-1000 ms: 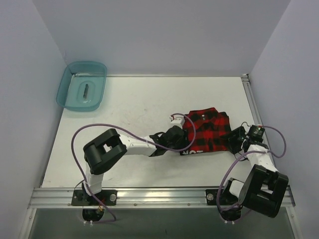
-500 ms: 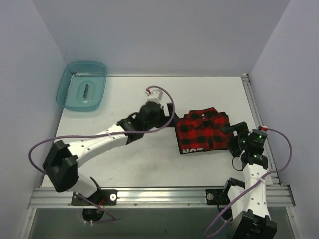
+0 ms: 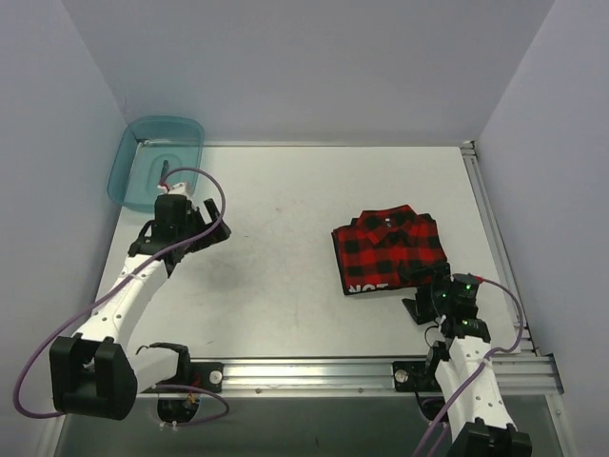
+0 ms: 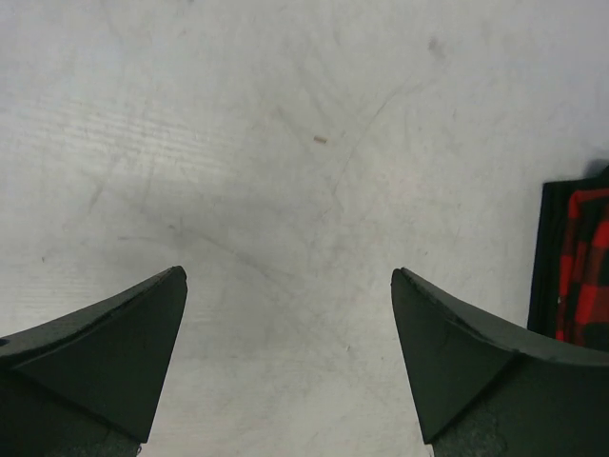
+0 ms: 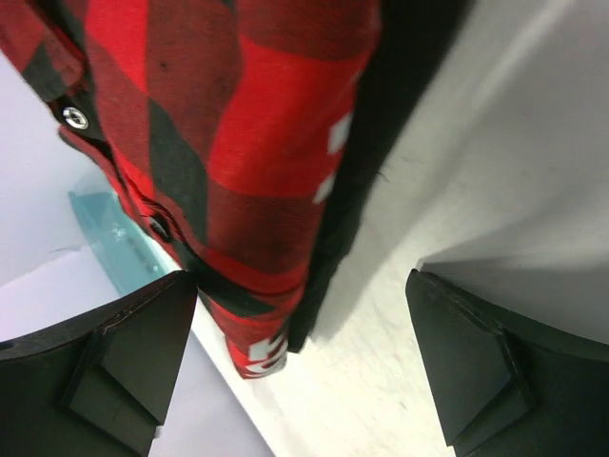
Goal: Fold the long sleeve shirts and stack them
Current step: Neatly place the folded shirt to the corner
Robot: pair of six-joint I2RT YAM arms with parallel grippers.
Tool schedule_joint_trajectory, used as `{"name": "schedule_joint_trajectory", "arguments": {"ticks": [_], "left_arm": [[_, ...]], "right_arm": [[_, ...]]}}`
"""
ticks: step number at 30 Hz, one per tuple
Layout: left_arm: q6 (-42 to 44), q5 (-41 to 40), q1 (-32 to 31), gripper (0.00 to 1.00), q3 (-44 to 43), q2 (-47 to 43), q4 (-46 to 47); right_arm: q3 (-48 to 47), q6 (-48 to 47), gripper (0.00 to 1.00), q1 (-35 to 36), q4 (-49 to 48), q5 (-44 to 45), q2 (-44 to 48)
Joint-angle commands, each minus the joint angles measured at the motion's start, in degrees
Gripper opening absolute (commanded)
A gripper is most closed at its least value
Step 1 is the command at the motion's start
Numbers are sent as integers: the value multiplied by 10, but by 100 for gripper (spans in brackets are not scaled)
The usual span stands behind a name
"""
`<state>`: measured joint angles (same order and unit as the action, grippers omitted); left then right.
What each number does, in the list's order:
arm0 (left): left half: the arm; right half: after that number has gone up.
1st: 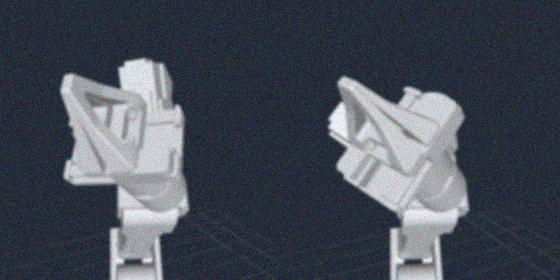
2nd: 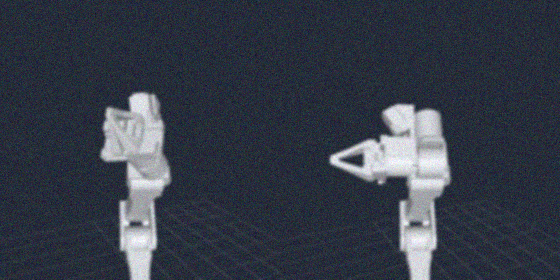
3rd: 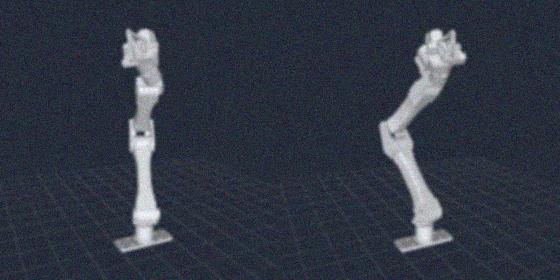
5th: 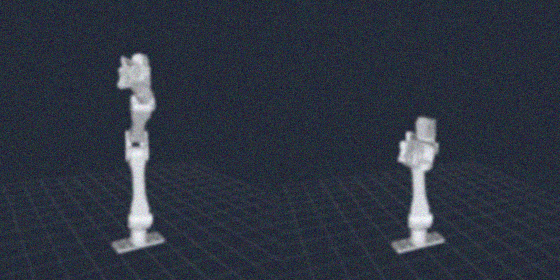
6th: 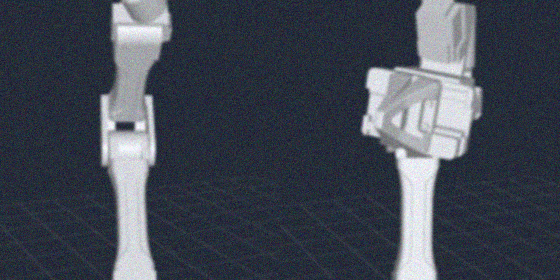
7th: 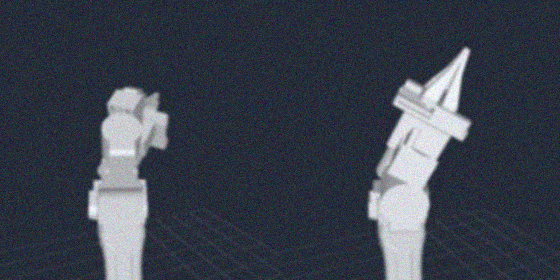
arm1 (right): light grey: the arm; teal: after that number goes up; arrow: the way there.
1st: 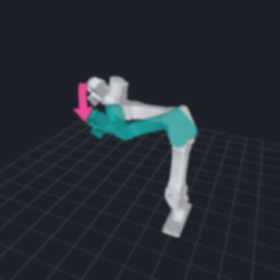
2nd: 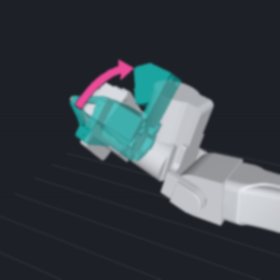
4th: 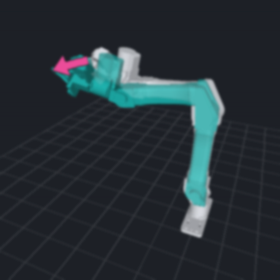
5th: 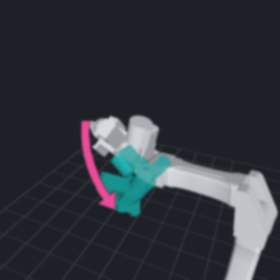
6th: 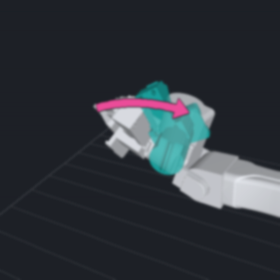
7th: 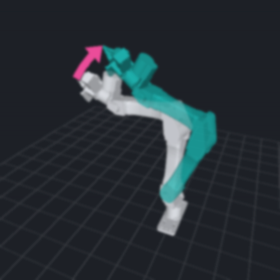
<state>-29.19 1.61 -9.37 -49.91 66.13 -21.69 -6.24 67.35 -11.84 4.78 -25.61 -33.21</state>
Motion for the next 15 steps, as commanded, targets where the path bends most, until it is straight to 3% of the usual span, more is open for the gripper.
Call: {"name": "schedule_joint_trajectory", "arguments": {"ticks": [1,10,12,15], "left_arm": [[30,58,24,97,30,-14,-4],[26,67,80,97,33,-31,1],[26,64,85,97,34,-35,1],[28,60,88,97,36,-40,1]], "right_arm": [[31,37,100,27,-79,47,-16],[51,103,90,149,-229,171,-122],[40,119,84,171,-242,193,-157],[29,136,66,200,-276,228,-206]]}}
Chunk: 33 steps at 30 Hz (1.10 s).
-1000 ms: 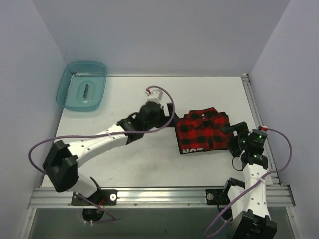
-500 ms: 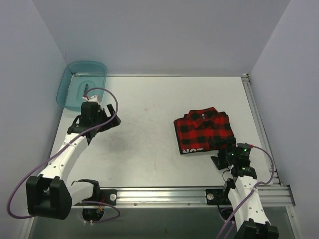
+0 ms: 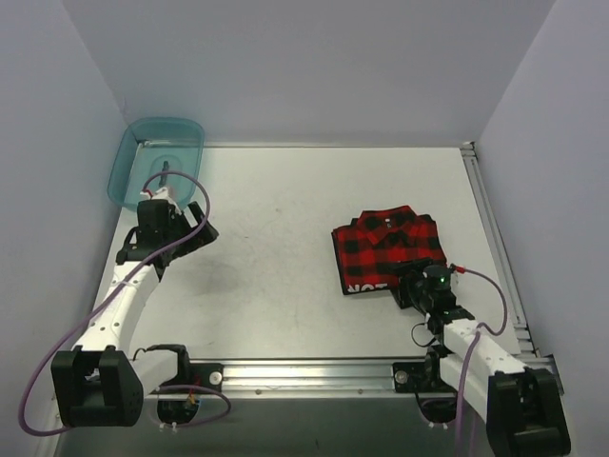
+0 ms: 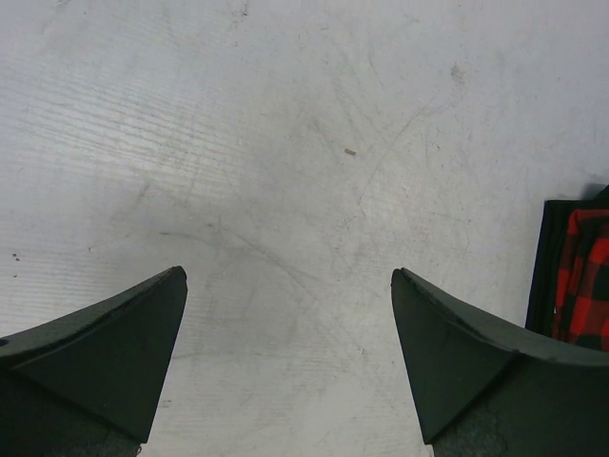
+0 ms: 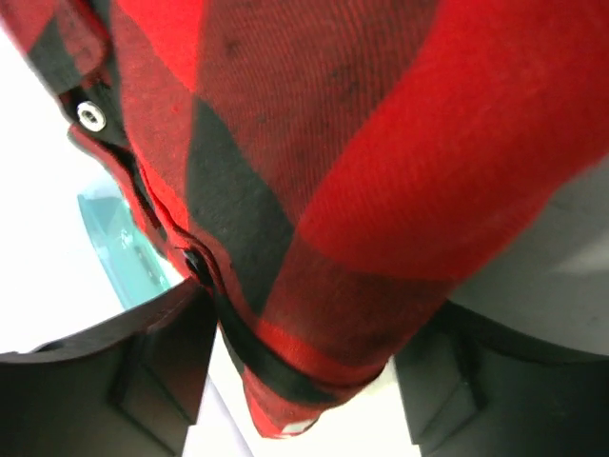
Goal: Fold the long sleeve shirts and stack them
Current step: Neatly place the folded shirt to the corner
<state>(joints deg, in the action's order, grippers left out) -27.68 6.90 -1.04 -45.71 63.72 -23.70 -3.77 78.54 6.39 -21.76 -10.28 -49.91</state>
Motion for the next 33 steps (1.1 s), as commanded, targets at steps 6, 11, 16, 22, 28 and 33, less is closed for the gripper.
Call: {"name": "schedule_joint_trajectory", "arguments": {"ticks": [6,11,16,22,28,33], "left_arm": [[14,5,7,98,-6,-22,21],[13,8,8,97,-5,-20,21],[12,13,26,97,-5,-18,21],[11,12,34,97,-5,-18,21],[11,15,39,97,-5,-13,21],[9,20,46,97,-5,-7,22]], "right_arm": [[-40,39,43,23,-101,125,-147],[-140,21,41,5,-154,108,-303],[-263,32,40,-23,-239,60,-467],[-416,35,43,-45,-218,29,-605],[-565,15,47,-54,-150,29,-678],[-633,35,52,-61,-144,5,-724]]}}
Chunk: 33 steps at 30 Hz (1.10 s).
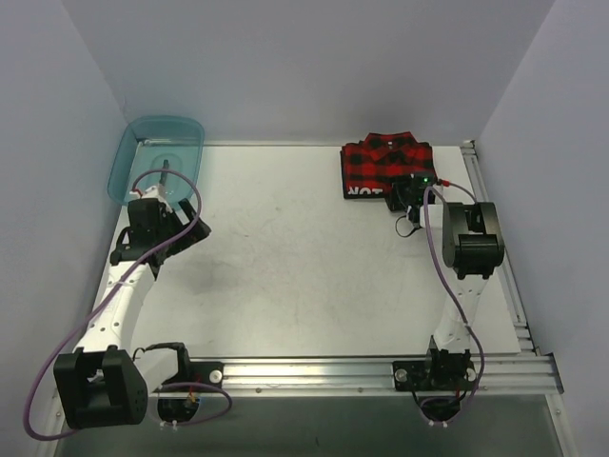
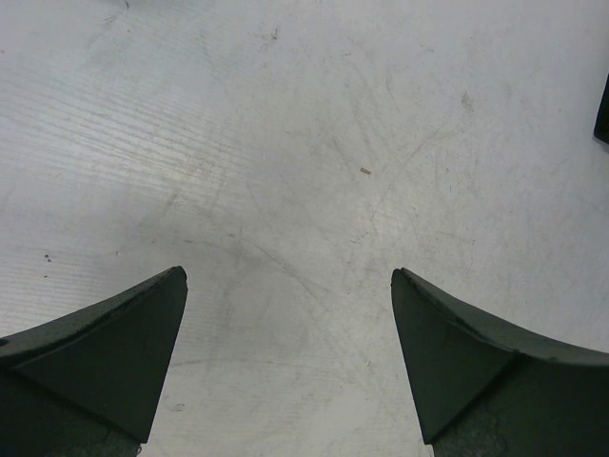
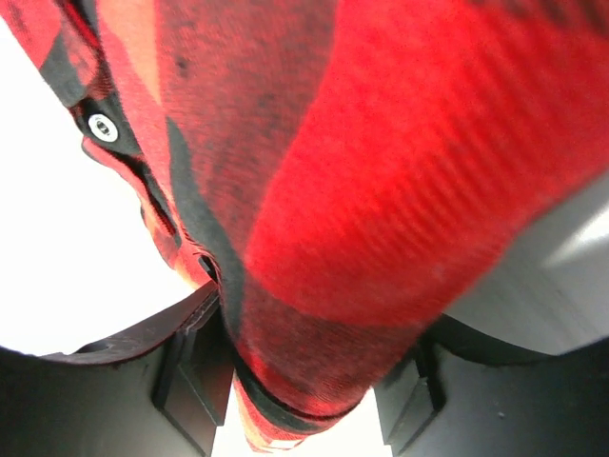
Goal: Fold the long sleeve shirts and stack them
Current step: Neatly place the folded shirt to the corner
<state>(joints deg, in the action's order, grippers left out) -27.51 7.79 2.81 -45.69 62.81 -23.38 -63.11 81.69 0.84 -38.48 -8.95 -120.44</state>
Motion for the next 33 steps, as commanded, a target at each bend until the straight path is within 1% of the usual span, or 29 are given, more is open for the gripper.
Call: {"name": "schedule_joint_trajectory", "arguments": {"ticks": [1,2,4,5,6,7,10,11,12,13,14,15,16,17,18,19,20,21,22,23,24,25,26,27,29,30,33], "left_arm": [[6,11,9,97,-5,2,18],[6,13,9,97,-5,2,18],[6,15,10,97,-5,2,18],[7,16,12,98,-5,2,18],[8,17,13,97,-6,1,18],[7,17,15,97,-6,-1,18],[8,17,17,97,-5,-11,19],[9,16,17,97,-4,-13,19],[11,19,16,97,-4,-16,19],[11,19,15,97,-5,-20,19],[13,18,15,97,-5,-24,19],[15,17,15,98,-8,-36,15],[15,18,15,97,-11,-43,9],[13,20,14,97,-16,-51,0],[12,24,14,97,-22,-73,-17],[11,28,14,97,-32,-86,-25],[8,31,15,97,-36,-99,-35],[9,32,14,97,-41,-127,-60],[11,28,15,98,-55,-143,-79],[17,20,15,98,-62,-159,-98],[21,0,15,97,-70,-190,-139],[28,-7,15,97,-79,-205,-161],[43,-15,15,97,-100,-221,-183],[50,-29,15,98,-112,-248,-223],[56,-55,8,98,-142,-276,-271],[56,-59,4,97,-149,-307,-283],[54,-102,-17,98,-190,-334,-349]], "right_arm": [[-47,4,54,-6,28,-16,-31],[-51,8,55,-5,32,-19,-34],[-29,20,63,-3,26,-20,-23],[-18,26,73,-3,13,-20,-16],[-5,27,77,-3,10,-21,6],[23,25,83,-2,6,-24,20],[76,1,95,-7,21,-36,91],[94,-5,97,-7,37,-38,112],[110,-12,97,-7,45,-41,158],[125,-16,99,-7,59,-47,183],[154,-23,100,-7,100,-49,210],[165,-38,100,-26,123,-53,264],[177,-50,100,-30,148,-59,294],[195,-61,100,-34,207,-61,325],[199,-75,100,-38,240,-63,388],[198,-121,100,-47,284,-59,420],[180,-146,100,-51,384,-54,451],[169,-179,100,-51,442,-48,507],[158,-235,100,-52,491,-39,534],[144,-269,100,-52,571,-21,563],[122,-296,100,-52,608,-10,618],[106,-324,100,-53,644,1,643],[92,-385,100,-53,713,36,668],[62,-411,100,-53,742,51,713],[41,-474,100,-53,817,88,757],[25,-492,100,-53,837,104,798],[18,-516,100,-53,904,154,892]]}}
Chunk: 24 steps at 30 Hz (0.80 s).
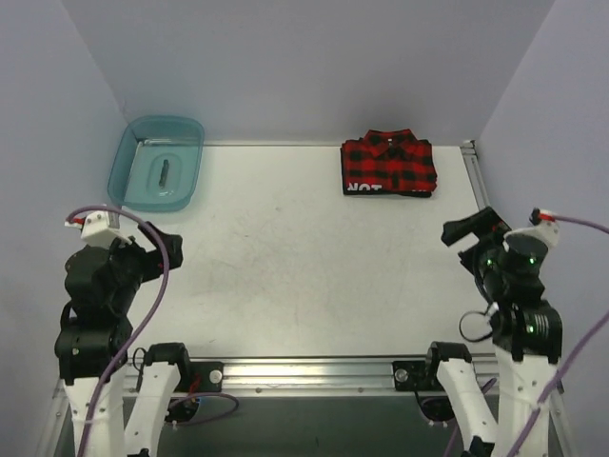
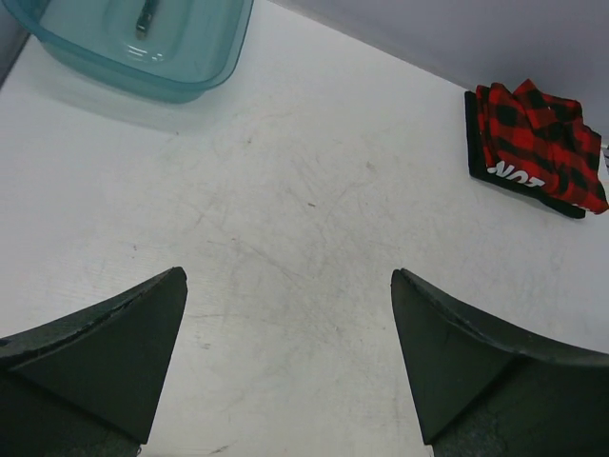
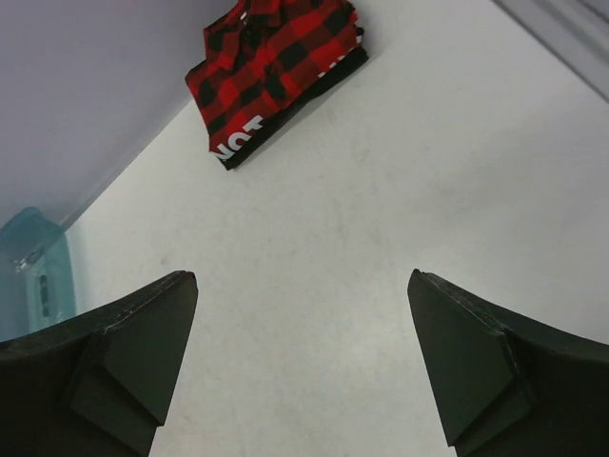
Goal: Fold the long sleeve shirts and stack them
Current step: Neatly place the folded shirt to the corner
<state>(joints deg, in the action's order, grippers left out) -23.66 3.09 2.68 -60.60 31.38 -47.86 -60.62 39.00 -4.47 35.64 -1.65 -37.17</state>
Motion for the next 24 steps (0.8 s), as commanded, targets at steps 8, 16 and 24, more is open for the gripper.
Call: {"name": "schedule_joint_trajectory", "arguments": {"ticks": [8,16,24], "left_arm": [[-3,-247,-151,98,-31,-62,-223],[-31,-260,-209,97,-16,-249,-215],[-25,-264,-209,97,-14,-269,-218]], "right_arm": [[29,-110,100,78,212,157,292],[48,-125,100,78,204,111,345],[73,-119,100,78,196,104,352]]}}
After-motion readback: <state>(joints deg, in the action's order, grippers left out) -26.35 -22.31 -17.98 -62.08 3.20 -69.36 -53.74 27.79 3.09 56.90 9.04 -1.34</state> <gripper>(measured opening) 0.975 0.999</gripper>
